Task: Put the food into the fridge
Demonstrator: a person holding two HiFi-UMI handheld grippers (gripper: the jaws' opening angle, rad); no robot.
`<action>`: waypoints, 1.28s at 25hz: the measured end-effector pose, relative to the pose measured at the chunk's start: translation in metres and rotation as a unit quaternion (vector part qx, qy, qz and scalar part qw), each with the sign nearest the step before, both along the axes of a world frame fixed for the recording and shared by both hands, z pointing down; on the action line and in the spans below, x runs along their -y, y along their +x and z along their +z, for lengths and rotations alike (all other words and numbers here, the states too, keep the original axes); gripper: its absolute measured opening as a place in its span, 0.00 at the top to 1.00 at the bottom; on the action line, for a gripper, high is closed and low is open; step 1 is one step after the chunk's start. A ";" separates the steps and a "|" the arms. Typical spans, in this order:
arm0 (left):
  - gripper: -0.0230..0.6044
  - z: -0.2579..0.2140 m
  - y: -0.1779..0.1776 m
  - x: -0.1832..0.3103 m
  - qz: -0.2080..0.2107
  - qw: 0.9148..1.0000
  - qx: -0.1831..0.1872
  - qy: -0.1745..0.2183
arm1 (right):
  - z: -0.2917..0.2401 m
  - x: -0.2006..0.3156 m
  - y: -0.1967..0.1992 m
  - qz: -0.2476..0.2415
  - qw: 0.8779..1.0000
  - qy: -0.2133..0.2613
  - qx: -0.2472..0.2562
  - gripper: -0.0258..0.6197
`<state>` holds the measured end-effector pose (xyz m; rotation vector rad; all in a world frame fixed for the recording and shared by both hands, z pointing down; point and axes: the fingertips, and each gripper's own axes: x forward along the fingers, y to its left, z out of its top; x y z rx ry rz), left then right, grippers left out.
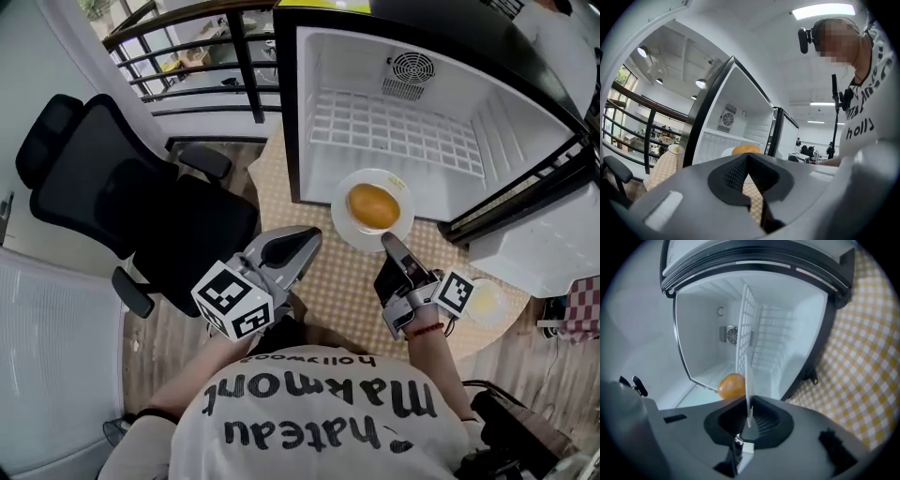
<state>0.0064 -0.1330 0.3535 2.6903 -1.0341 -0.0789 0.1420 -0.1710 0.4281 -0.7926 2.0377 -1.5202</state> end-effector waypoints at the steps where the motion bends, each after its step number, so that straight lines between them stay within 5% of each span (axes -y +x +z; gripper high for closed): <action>1: 0.96 0.003 -0.002 0.006 0.008 1.000 0.004 0.000 | 0.004 0.004 -0.003 0.010 1.000 -0.005 0.000 0.92; 9: 0.96 0.028 -0.018 0.032 0.088 0.995 0.010 -0.035 | 0.023 0.023 -0.018 0.082 0.996 -0.034 -0.030 0.92; 18: 0.95 0.038 -0.037 0.055 0.158 0.987 0.000 -0.021 | 0.040 0.036 -0.027 0.160 0.983 -0.066 -0.053 0.92; 24: 0.96 0.044 -0.043 0.066 0.171 0.985 -0.005 -0.019 | 0.054 0.052 -0.026 0.192 0.975 -0.089 -0.075 0.92; 32: 0.96 0.046 -0.038 0.074 0.159 0.987 -0.008 -0.027 | 0.054 0.091 -0.038 0.161 0.979 -0.093 -0.088 0.92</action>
